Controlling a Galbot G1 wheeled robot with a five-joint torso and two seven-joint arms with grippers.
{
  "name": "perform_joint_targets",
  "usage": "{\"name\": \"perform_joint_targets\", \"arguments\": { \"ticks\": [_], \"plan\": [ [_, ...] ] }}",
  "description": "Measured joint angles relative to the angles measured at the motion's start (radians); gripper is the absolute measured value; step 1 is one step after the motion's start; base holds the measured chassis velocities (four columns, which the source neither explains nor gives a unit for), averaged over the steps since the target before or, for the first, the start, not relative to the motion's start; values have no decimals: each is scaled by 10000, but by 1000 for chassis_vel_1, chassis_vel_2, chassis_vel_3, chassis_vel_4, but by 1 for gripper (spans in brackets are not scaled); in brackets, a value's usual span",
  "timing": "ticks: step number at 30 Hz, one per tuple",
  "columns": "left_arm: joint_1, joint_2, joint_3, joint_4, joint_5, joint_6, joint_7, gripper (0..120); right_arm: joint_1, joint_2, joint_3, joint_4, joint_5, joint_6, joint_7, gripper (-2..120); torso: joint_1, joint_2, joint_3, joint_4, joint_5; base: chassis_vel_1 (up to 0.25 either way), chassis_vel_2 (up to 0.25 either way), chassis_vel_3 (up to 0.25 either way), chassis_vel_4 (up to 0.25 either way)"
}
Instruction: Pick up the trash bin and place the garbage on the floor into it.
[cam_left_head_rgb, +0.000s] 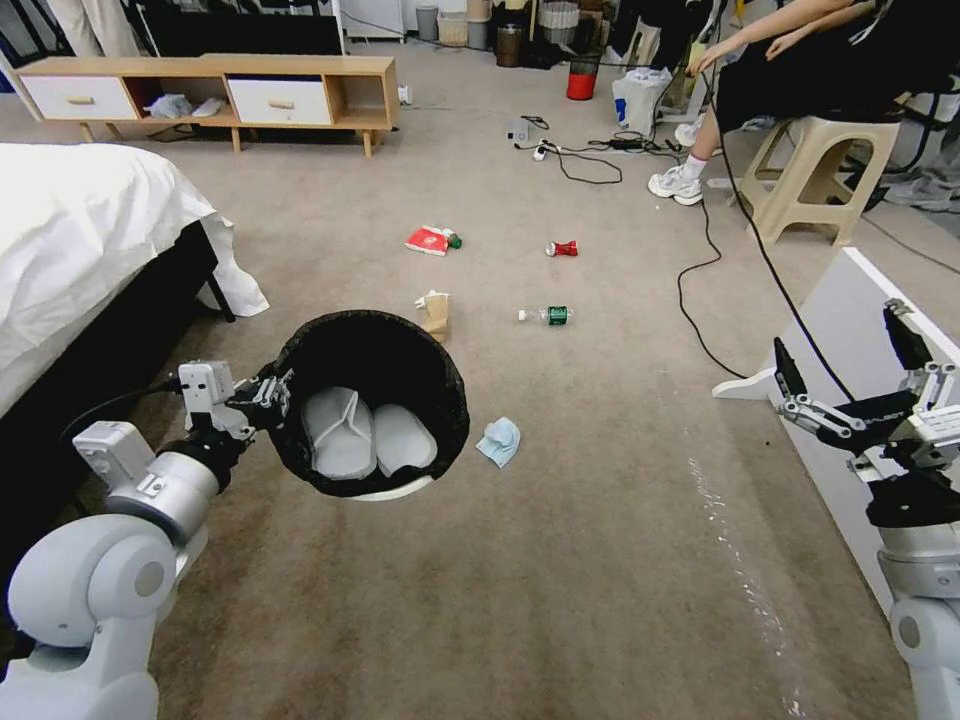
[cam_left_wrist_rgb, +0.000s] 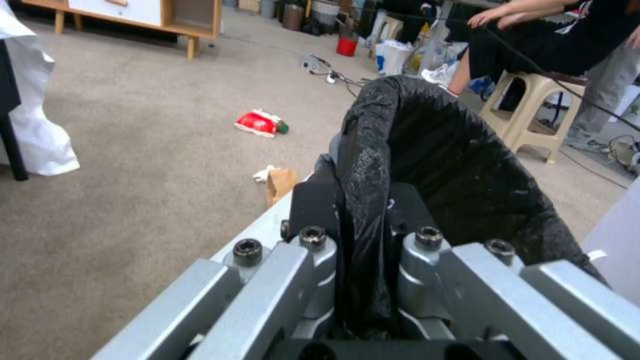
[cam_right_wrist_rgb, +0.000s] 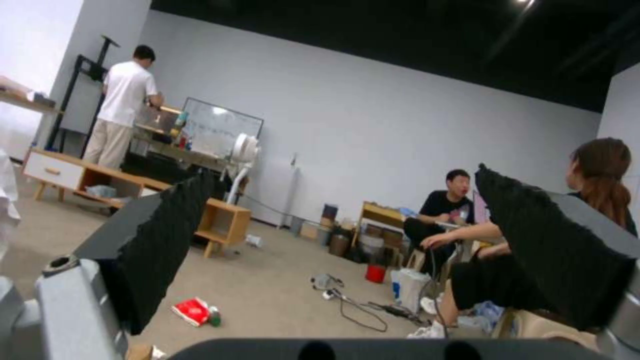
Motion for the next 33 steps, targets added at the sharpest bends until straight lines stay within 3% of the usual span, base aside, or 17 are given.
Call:
{"name": "perform_joint_targets", "arguments": {
  "ticks": [33],
  "plan": [
    [23, -43, -45, -56, -302, -16, -158, 7, 88, 110, 78, -208, -25, 256, -409, 100, 0, 0, 0, 0, 0, 0, 0, 0, 0]
  ]
}}
